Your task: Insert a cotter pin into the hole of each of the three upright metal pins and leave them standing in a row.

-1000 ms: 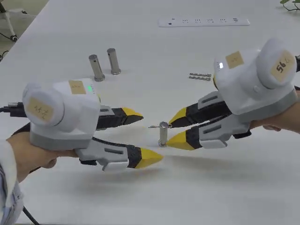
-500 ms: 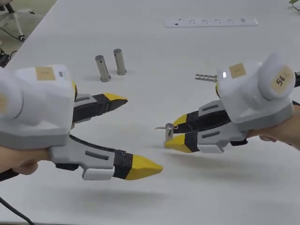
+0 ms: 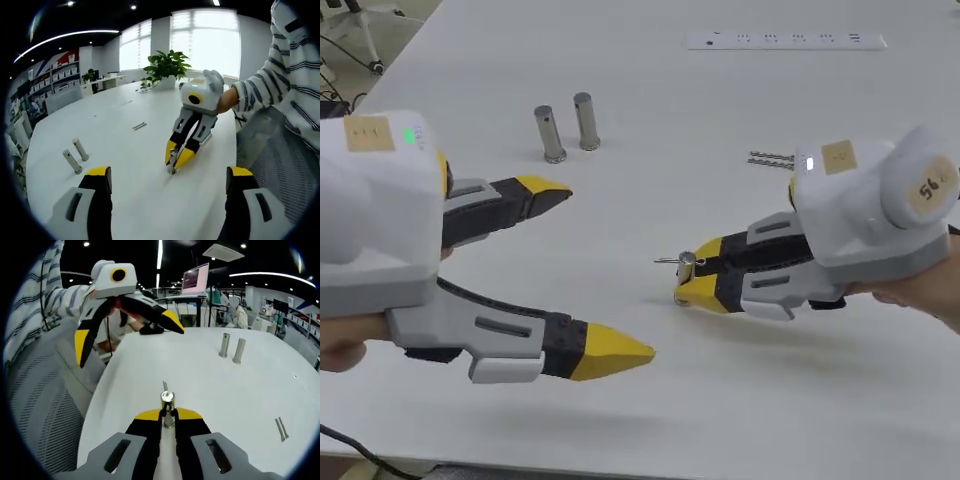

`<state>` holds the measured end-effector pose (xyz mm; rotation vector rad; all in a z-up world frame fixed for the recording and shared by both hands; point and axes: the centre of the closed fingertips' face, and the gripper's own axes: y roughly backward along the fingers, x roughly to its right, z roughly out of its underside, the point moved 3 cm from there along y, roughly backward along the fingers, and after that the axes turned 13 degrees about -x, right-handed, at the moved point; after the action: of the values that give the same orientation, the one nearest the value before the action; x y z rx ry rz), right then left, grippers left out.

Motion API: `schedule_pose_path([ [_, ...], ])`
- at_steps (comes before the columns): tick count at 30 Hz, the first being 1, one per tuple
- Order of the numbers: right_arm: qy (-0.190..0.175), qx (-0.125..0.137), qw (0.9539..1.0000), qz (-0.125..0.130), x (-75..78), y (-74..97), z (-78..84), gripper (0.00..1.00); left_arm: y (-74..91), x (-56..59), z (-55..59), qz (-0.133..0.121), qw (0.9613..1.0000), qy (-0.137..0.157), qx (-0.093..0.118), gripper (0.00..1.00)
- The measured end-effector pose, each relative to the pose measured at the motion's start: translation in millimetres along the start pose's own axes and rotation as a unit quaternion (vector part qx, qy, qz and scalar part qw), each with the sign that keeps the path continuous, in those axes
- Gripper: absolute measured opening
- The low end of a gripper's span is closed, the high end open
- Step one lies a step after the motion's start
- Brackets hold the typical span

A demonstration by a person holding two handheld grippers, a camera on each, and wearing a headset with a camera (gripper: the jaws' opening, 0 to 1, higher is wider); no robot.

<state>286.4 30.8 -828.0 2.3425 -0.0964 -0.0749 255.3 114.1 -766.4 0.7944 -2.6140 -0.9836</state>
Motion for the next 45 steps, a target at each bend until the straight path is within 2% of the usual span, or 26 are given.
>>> schedule_pose_path([
  [6, 0.018, -0.004, 0.9998, 0.006, 4.2, -0.4, -2.6, 0.1, 2.3, -6.3, 6.1, -0.013, 0.9999, 0.009, 0.0, 0.94],
  [9, 0.014, 0.0, 0.9999, 0.007, 10.1, 0.2, -6.6, 0.1, 1.1, -9.1, 10.0, -0.014, 0.9997, 0.022, 0.0, 0.95],
  [14, 0.008, 0.007, 0.9999, 0.012, 30.4, -0.2, -13.4, 0.1, -1.2, -13.1, 18.0, -0.017, 0.9992, 0.036, -0.009, 0.95],
  [18, 0.009, 0.005, 0.9998, 0.019, 47.8, -1.7, -18.3, 0.1, 0.9, -19.9, 17.9, -0.034, 0.998, 0.053, 0.002, 0.9],
  [22, 0.005, 0.006, 0.9998, 0.02, 61.1, -3.5, -22.7, 0.1, 2.8, -23.7, 19.0, -0.037, 0.9974, 0.061, 0.006, 0.92],
  [23, 0.005, 0.005, 0.9998, 0.019, 63.3, -4.2, -23.1, 0.1, 5.1, -29.0, 22.4, -0.039, 0.9972, 0.064, 0.007, 0.92],
  [25, 0.002, 0.005, 0.9998, 0.018, 70.3, -6.3, -22.9, 0.1, 6.1, -31.6, 24.0, -0.042, 0.9967, 0.068, 0.008, 0.93],
  [27, 0.001, 0.008, 0.9998, 0.015, 76.4, -8.0, -23.0, 0.1, 5.4, -28.3, 22.5, -0.046, 0.9964, 0.07, 0.008, 0.93],
  [32, 0.011, -0.003, 0.9998, 0.017, 87.0, -11.5, -20.7, 0.1, 6.9, -31.9, 27.4, -0.048, 0.9946, 0.092, 0.007, 0.93],
  [39, 0.012, -0.007, 0.9999, 0.003, 88.4, -12.0, -19.6, 0.1, 10.3, -36.4, 22.9, -0.053, 0.9946, 0.089, 0.006, 0.94],
  [45, 0.015, -0.009, 0.9998, 0.003, 89.5, -11.1, -16.3, 0.1, 9.1, -39.0, 18.2, -0.064, 0.9935, 0.093, 0.012, 0.94],
])
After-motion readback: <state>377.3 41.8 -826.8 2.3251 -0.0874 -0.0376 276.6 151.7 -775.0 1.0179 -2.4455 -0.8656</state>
